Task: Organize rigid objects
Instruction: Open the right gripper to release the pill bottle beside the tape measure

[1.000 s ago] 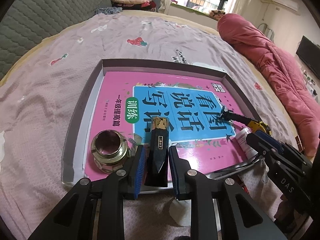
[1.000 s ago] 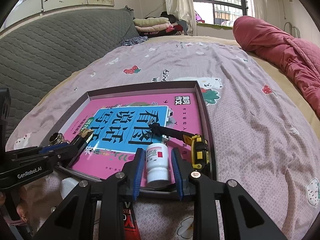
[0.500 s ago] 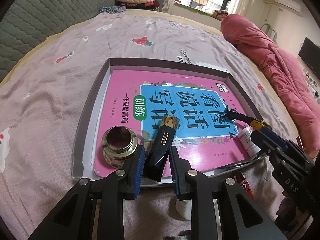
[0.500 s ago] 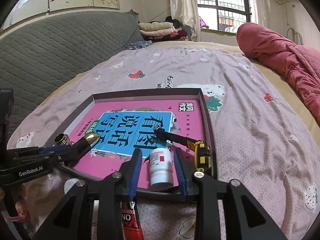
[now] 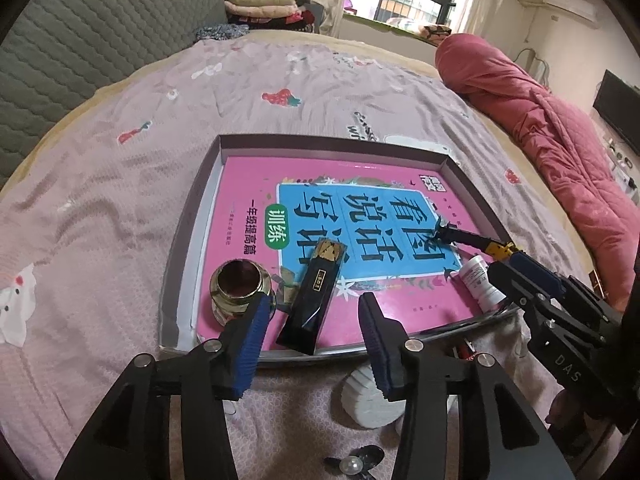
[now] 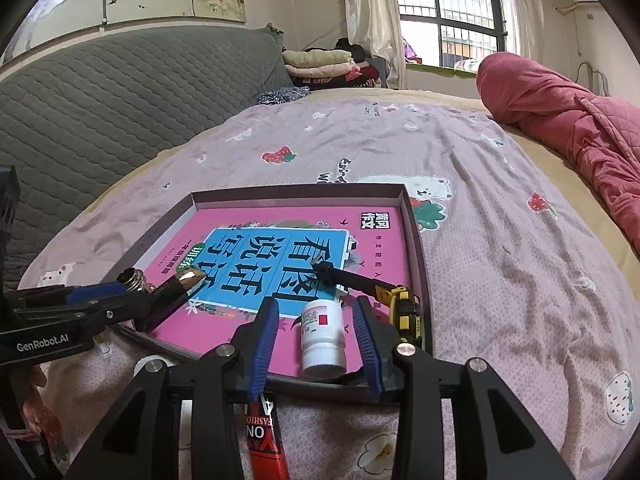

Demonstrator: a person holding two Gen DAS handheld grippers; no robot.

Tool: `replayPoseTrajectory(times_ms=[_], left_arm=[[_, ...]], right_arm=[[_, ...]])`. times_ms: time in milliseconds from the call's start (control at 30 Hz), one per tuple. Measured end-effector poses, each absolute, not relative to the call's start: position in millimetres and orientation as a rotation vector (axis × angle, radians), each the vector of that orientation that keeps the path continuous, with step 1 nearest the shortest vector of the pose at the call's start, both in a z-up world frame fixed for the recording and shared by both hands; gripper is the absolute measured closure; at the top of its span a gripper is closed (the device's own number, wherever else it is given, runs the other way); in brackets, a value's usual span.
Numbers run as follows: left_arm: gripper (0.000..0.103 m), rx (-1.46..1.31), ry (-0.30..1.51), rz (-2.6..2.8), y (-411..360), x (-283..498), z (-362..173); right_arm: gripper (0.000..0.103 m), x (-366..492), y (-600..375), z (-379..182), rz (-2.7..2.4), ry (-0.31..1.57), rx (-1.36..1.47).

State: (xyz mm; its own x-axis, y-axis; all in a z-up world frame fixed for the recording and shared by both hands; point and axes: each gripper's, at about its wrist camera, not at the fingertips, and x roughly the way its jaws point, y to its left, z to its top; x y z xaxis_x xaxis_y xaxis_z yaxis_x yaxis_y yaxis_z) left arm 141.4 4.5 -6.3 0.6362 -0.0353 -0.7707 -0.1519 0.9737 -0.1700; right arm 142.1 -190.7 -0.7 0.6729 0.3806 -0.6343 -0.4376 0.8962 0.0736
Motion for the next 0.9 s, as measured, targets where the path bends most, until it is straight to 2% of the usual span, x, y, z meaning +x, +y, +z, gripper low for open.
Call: replayPoseTrajectory(times_ms=[133, 267, 900], left_arm=[[0.054, -0.221, 0.875, 0.071, 4.3, 138.9, -1.6], [0.048, -0.221, 0.872, 0.064, 3.3, 136.2, 1.4], [0.041, -0.207, 0.861, 0.074, 6.1, 121.9, 13.7]], right_arm=[[0.062, 140.9, -192.2, 0.2, 0.456, 0.688, -0.092], [0.062, 140.1, -193.4, 1.1, 0.455, 0.683, -0.095], [0.061, 129.7, -192.4, 9.8, 0.464, 0.647, -0.124]])
